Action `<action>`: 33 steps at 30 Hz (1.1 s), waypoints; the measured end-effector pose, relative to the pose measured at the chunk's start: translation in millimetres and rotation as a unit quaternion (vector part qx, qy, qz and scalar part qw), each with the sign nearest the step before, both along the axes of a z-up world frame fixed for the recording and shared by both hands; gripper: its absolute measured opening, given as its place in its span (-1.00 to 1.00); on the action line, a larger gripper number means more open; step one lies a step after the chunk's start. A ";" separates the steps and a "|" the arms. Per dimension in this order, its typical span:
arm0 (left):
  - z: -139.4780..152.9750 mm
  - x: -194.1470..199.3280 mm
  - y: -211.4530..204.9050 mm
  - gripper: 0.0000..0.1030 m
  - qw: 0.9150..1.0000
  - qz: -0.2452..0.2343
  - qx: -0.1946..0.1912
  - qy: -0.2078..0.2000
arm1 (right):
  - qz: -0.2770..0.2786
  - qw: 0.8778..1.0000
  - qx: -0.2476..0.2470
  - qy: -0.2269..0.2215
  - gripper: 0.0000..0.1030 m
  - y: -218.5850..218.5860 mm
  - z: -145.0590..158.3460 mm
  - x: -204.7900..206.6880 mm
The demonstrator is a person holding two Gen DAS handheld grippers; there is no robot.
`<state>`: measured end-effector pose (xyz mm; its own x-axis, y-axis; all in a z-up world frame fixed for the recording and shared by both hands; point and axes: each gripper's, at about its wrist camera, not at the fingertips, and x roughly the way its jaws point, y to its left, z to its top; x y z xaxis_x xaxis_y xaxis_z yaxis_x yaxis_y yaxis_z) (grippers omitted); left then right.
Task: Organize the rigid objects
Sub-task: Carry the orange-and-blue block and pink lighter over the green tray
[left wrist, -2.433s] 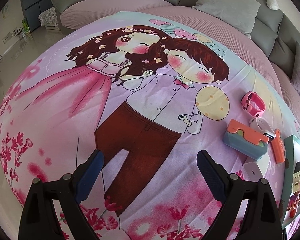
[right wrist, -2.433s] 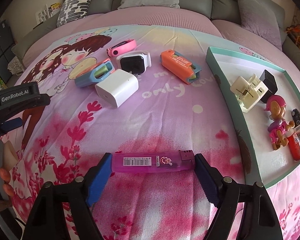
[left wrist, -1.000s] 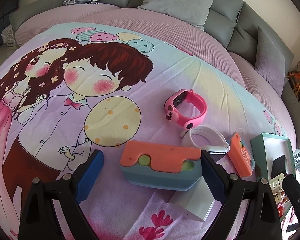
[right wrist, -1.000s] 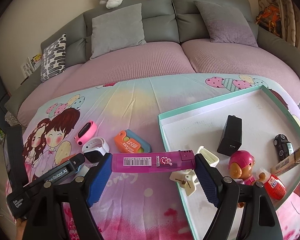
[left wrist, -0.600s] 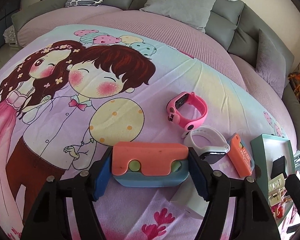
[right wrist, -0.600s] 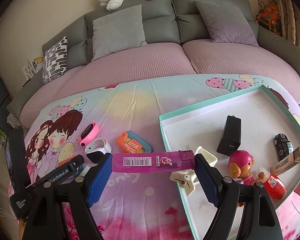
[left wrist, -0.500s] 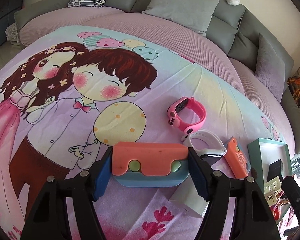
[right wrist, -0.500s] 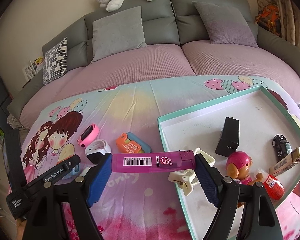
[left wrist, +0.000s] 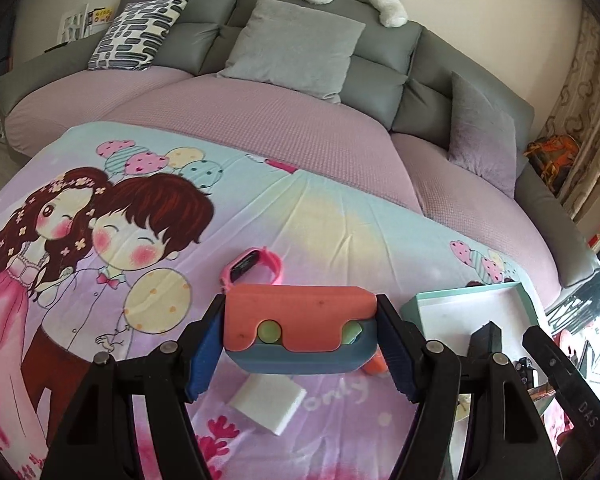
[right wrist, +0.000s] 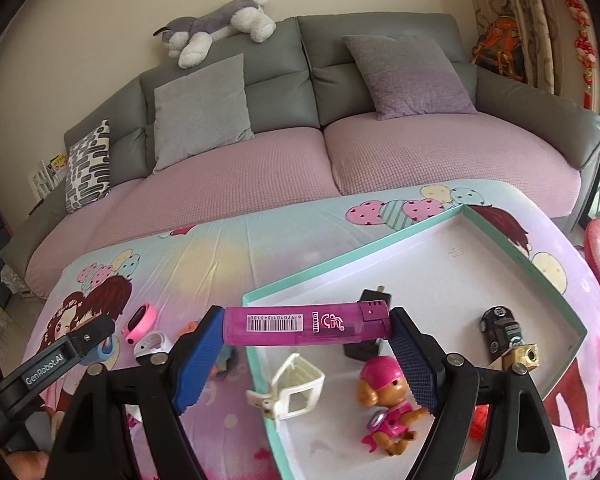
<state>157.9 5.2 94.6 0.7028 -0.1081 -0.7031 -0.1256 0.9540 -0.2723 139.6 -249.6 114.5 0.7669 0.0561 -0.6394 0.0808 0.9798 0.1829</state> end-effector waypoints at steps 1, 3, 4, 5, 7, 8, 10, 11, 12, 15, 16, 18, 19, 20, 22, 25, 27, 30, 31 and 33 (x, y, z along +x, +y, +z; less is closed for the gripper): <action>3.3 2.6 -8.3 0.40 1.000 -0.009 0.005 -0.003 | -0.008 1.000 0.000 -0.002 0.61 -7.9 0.9 -0.1; 9.1 7.8 -25.2 0.40 1.000 -0.024 0.017 -0.007 | -0.024 1.000 0.002 -0.007 0.61 -23.4 3.1 -1.5; 11.2 10.5 -33.5 0.40 0.999 -0.033 0.022 -0.009 | -0.032 0.999 0.002 -0.010 0.61 -30.2 4.5 -2.7; 13.1 13.1 -41.9 0.40 0.999 -0.041 0.027 -0.009 | -0.041 0.999 0.001 -0.014 0.61 -38.0 6.2 -3.7; 16.9 17.7 -58.9 0.40 0.998 -0.056 0.034 -0.013 | -0.057 0.998 -0.004 -0.022 0.61 -51.4 9.8 -6.4; 18.7 19.6 -67.4 0.40 0.997 -0.064 0.036 -0.017 | -0.065 0.998 -0.008 -0.025 0.61 -57.6 11.1 -7.7; 20.7 24.1 -83.9 0.40 0.996 -0.081 0.040 -0.021 | -0.079 0.996 -0.018 -0.027 0.61 -67.5 11.6 -8.7; 21.0 27.0 -91.8 0.40 0.995 -0.088 0.041 -0.022 | -0.084 0.996 -0.022 -0.027 0.61 -72.2 11.4 -8.3; 21.0 29.5 -99.2 0.40 0.994 -0.095 0.042 -0.023 | -0.088 0.995 -0.025 -0.026 0.61 -75.7 10.8 -8.1; 16.6 37.6 -120.3 0.40 0.992 -0.113 0.044 -0.020 | -0.081 0.996 -0.027 -0.029 0.61 -79.3 7.4 -4.7; 13.4 39.9 -125.8 0.40 0.992 -0.117 0.046 -0.017 | -0.077 0.996 -0.027 -0.028 0.61 -78.8 5.9 -2.6; 7.0 41.7 -136.1 0.40 0.991 -0.127 0.049 -0.014 | -0.070 0.997 -0.033 -0.026 0.61 -76.1 1.9 1.2; 3.4 42.4 -140.4 0.40 0.990 -0.131 0.051 -0.013 | -0.069 0.997 -0.039 -0.024 0.61 -74.5 -0.2 2.8; -0.4 43.4 -143.8 0.40 0.989 -0.134 0.054 -0.010 | -0.069 0.996 -0.046 -0.020 0.61 -72.8 -2.8 4.5; -7.2 45.8 -148.1 0.40 0.989 -0.137 0.058 -0.005 | -0.073 0.996 -0.056 -0.010 0.61 -71.6 -7.3 7.1; -14.5 48.5 -148.8 0.40 0.989 -0.140 0.056 -0.001 | -0.088 0.994 -0.065 0.010 0.61 -73.7 -15.1 11.2; -18.3 50.1 -150.1 0.40 0.988 -0.143 0.053 0.004 | -0.093 0.993 -0.069 0.018 0.61 -75.1 -19.6 12.1; -23.9 51.1 -152.1 0.40 0.988 -0.148 0.051 0.011 | -0.097 0.992 -0.079 0.028 0.61 -75.4 -25.4 13.8; -25.0 51.3 -152.2 0.40 0.988 -0.148 0.051 0.012 | -0.099 0.991 -0.084 0.031 0.61 -74.9 -26.7 14.4; -26.2 51.7 -152.5 0.40 0.988 -0.147 0.050 0.014 | -0.102 0.990 -0.094 0.037 0.61 -73.8 -29.3 15.3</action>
<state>209.5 -147.3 68.3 0.6322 -0.2339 -0.7387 0.1548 0.9722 -0.1755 154.9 -323.4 85.2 0.7003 -0.2203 -0.6790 0.2865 0.9580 -0.0154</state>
